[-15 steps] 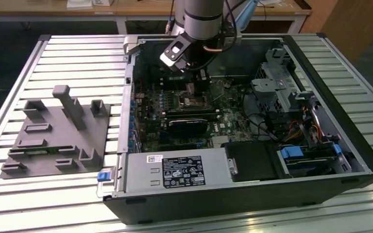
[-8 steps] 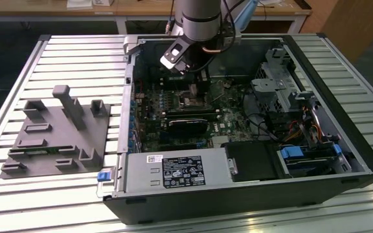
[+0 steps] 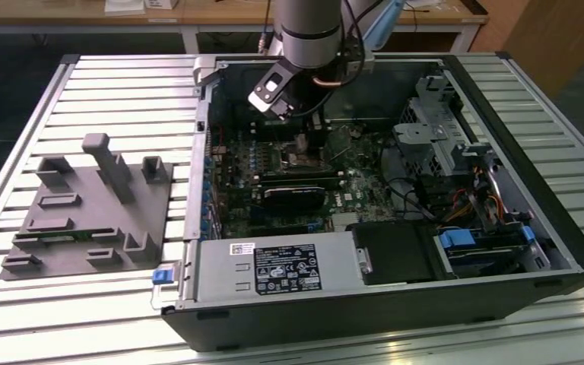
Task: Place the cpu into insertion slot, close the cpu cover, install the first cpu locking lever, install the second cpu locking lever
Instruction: 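Place the cpu into insertion slot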
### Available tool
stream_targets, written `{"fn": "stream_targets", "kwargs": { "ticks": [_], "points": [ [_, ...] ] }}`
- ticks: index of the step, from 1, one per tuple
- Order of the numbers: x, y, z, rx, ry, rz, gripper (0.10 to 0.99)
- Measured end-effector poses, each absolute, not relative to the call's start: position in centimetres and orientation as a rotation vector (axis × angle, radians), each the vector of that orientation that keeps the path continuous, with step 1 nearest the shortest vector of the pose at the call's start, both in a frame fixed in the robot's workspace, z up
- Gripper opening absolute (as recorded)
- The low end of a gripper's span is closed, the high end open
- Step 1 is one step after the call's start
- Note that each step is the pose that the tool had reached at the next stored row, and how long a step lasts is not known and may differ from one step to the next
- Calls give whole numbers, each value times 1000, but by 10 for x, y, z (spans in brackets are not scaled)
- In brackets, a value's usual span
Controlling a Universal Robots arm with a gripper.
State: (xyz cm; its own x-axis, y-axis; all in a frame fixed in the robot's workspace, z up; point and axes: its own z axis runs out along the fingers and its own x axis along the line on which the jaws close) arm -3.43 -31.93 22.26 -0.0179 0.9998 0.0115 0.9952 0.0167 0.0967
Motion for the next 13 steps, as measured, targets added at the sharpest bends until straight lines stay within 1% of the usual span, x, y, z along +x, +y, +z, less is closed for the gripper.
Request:
{"fn": "stream_targets", "kwargs": {
  "ticks": [13],
  "points": [
    [-39, -320, 214, 2161, 2194, 119, 541]
  ]
}}
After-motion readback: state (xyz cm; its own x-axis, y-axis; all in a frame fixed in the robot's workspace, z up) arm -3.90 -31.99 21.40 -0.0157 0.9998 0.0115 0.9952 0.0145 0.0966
